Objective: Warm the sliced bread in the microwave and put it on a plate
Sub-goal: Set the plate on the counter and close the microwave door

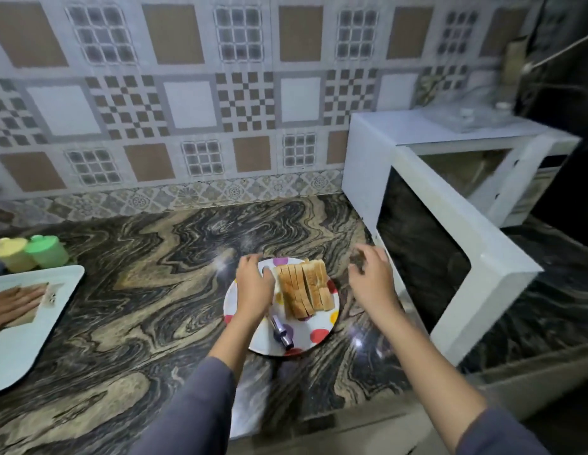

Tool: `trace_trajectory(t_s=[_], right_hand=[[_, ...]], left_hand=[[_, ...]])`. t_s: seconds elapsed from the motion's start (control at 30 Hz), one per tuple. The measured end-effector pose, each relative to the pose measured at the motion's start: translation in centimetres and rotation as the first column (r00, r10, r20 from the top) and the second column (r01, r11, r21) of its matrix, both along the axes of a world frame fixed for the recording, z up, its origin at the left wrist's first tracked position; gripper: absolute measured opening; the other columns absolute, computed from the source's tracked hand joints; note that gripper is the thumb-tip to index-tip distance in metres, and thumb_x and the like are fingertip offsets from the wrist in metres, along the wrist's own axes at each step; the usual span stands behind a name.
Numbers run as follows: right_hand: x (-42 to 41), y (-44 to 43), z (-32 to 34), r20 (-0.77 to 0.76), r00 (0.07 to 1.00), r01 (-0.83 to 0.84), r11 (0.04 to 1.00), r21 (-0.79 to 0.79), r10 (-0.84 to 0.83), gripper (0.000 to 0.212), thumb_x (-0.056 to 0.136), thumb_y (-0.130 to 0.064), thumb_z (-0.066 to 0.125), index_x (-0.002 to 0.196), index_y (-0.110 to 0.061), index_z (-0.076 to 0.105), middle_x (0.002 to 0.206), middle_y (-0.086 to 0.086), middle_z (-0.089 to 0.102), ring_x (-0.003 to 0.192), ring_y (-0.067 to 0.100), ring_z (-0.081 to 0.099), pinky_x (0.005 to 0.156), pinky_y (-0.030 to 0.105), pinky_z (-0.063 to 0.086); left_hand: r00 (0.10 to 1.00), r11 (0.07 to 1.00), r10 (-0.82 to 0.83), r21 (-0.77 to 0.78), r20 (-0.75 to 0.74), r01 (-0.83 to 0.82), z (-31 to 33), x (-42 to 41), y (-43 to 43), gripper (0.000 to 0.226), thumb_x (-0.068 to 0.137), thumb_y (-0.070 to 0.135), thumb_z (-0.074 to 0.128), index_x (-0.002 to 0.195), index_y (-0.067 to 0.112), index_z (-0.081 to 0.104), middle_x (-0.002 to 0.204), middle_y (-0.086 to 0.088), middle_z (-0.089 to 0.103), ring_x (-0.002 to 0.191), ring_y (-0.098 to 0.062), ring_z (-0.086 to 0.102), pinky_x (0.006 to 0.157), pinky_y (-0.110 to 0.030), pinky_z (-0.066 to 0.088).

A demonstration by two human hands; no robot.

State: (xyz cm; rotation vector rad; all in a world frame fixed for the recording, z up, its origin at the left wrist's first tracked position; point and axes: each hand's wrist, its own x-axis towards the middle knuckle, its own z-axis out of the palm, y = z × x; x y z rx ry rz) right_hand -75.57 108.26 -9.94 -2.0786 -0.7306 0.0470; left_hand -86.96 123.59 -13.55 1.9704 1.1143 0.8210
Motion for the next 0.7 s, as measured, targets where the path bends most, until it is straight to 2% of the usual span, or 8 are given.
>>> trace_trajectory(t_s=[0.07,0.1,0.13,0.2,0.3,0.43,0.53,0.7], right_hand=[[-1.0,-2.0,3.0,0.137,0.991,-0.019,0.992,0.122,0.002,0.034,0.088,-0.004,0.052,0.122,-0.010,0.054,0.122,0.008,0.047,0.112,0.021,0.050,0.099,0.029,0.041],[-0.8,-7.5,5.3,0.229,0.961,0.105,0.970,0.220,-0.156,0.033,0.087,-0.004,0.052,0.120,-0.009,0.055,0.121,0.008,0.049,0.112,0.019,0.049,0.099,0.025,0.040],[-0.8,-11.6,6.9,0.364,0.878,0.223,0.939,0.263,-0.310,0.032,0.087,-0.004,0.053,0.118,-0.008,0.056,0.119,0.008,0.050,0.113,0.018,0.049,0.099,0.022,0.038],[-0.8,-12.5,8.4,0.523,0.758,0.223,0.908,0.355,-0.391,0.030,0.084,-0.005,0.056,0.114,-0.008,0.060,0.118,0.009,0.052,0.114,0.019,0.046,0.100,0.021,0.034],[1.7,-17.2,8.2,0.602,0.590,0.412,0.842,0.349,-0.538,0.031,0.083,-0.011,0.058,0.114,-0.010,0.061,0.123,0.010,0.051,0.121,0.024,0.044,0.103,0.033,0.035],[2.0,-17.1,6.7,0.586,0.695,0.356,0.907,0.224,-0.418,0.035,0.085,-0.021,0.058,0.118,-0.009,0.058,0.123,0.008,0.053,0.118,0.021,0.044,0.101,0.033,0.037],[2.3,-16.8,5.7,0.536,0.792,0.233,0.957,0.174,-0.291,0.034,0.088,-0.029,0.056,0.114,-0.008,0.061,0.117,0.005,0.060,0.113,0.016,0.050,0.098,0.034,0.044],[3.9,-17.6,5.1,0.530,0.811,0.124,0.957,0.261,-0.249,0.031,0.088,-0.025,0.055,0.108,-0.004,0.067,0.113,0.008,0.065,0.114,0.018,0.055,0.101,0.029,0.043]], left_hand=[[0.991,0.993,-0.108,0.064,0.082,0.103,2.9,2.5,-1.7,0.033,0.091,0.006,0.045,0.122,0.002,0.054,0.126,-0.014,0.051,0.120,-0.026,0.047,0.100,-0.029,0.034],[0.941,0.953,-0.301,0.078,0.156,0.292,5.3,6.4,-6.3,0.032,0.092,0.008,0.045,0.122,0.003,0.054,0.125,-0.012,0.052,0.119,-0.025,0.048,0.099,-0.029,0.035],[0.887,0.903,-0.430,0.103,0.171,0.418,6.9,9.7,-10.5,0.031,0.093,0.009,0.045,0.121,0.005,0.055,0.124,-0.011,0.053,0.118,-0.024,0.049,0.099,-0.029,0.037],[0.857,0.890,-0.456,0.127,0.242,0.438,9.0,11.1,-12.4,0.030,0.093,0.010,0.045,0.121,0.006,0.056,0.123,-0.010,0.054,0.117,-0.022,0.050,0.098,-0.027,0.036],[0.737,0.795,-0.605,0.176,0.303,0.580,10.9,15.7,-18.3,0.031,0.095,0.015,0.045,0.124,0.009,0.054,0.125,-0.008,0.054,0.116,-0.017,0.050,0.101,-0.026,0.037],[0.629,0.731,-0.672,0.219,0.391,0.646,11.9,16.4,-17.9,0.031,0.097,0.022,0.044,0.125,0.014,0.053,0.125,-0.002,0.055,0.113,-0.009,0.050,0.096,-0.022,0.039],[0.610,0.690,-0.722,0.285,0.326,0.665,11.4,17.3,-17.6,0.026,0.096,0.023,0.046,0.115,0.013,0.060,0.115,0.001,0.057,0.111,-0.015,0.054,0.093,-0.028,0.043],[0.626,0.712,-0.702,0.360,0.340,0.603,9.7,18.9,-18.0,0.027,0.095,0.023,0.047,0.106,0.010,0.068,0.107,0.007,0.058,0.112,-0.011,0.053,0.098,-0.027,0.043]])
